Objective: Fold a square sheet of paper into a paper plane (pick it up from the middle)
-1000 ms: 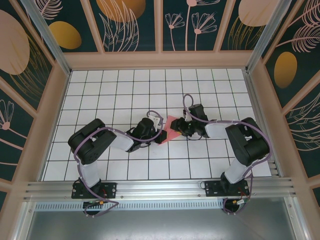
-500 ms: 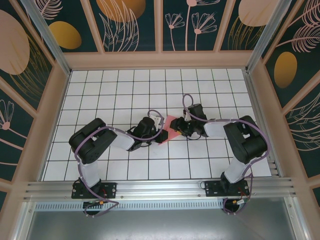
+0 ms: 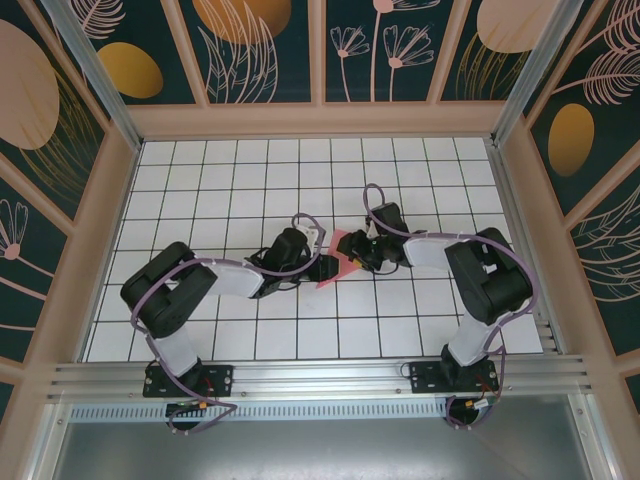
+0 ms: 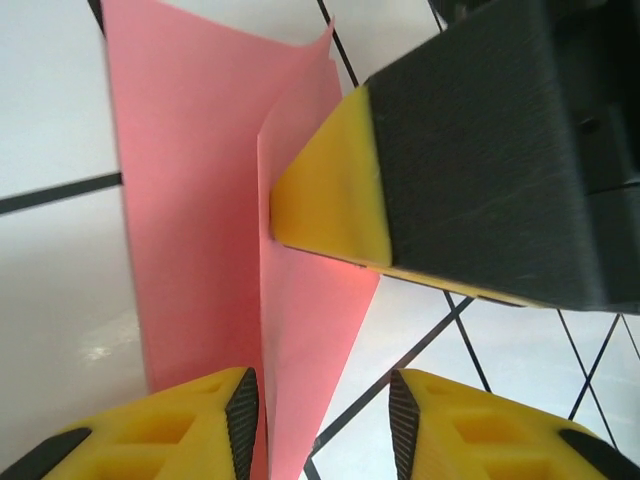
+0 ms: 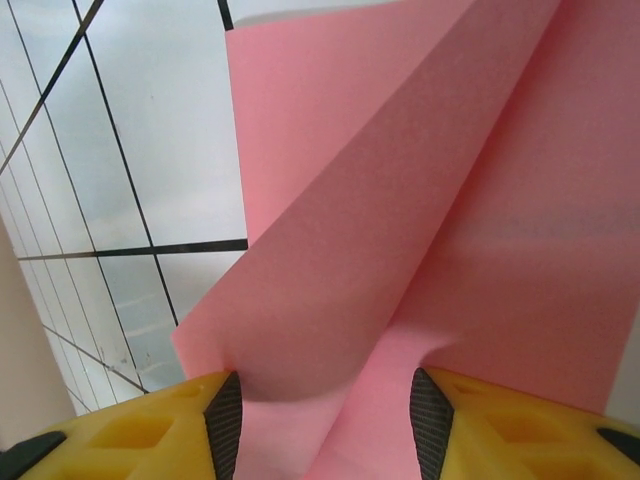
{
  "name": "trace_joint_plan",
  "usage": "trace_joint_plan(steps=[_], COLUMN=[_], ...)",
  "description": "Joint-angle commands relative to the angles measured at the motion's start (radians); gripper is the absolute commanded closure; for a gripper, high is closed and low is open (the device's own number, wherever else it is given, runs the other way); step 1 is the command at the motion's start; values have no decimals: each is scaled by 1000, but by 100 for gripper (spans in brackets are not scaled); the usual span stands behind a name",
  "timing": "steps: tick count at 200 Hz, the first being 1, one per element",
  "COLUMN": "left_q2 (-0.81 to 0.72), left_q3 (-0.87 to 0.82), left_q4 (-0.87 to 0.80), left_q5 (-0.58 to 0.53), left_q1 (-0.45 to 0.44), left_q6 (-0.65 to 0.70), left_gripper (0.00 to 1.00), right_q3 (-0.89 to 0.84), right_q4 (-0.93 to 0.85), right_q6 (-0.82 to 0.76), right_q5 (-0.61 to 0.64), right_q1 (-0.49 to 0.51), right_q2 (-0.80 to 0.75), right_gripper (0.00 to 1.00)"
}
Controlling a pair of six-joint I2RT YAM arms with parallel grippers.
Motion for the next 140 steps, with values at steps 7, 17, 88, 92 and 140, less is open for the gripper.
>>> trace_joint_plan(steps=[7, 17, 88, 92, 140], left_q2=[-81, -84, 16, 22, 63], left_q3=[-7, -11, 54, 58, 90], left_q4=[-72, -55, -53, -57, -104], left_q5=[-68, -52, 35, 30, -53], left_q1=[6, 6, 6, 6, 6], left_q6=[-24, -34, -63, -63, -59], left_gripper=[59, 61, 72, 72, 78], right_q3=[-18, -10, 3, 3, 5], right_q4=[-165, -175, -203, -203, -210], right_q6=[-12, -6, 1, 1, -8], right_q5=[197, 202, 206, 206, 203], right_q1=[10, 14, 17, 17, 17], right_q2=[114, 127, 159, 158, 167], right_gripper=[47, 46, 42, 42, 41])
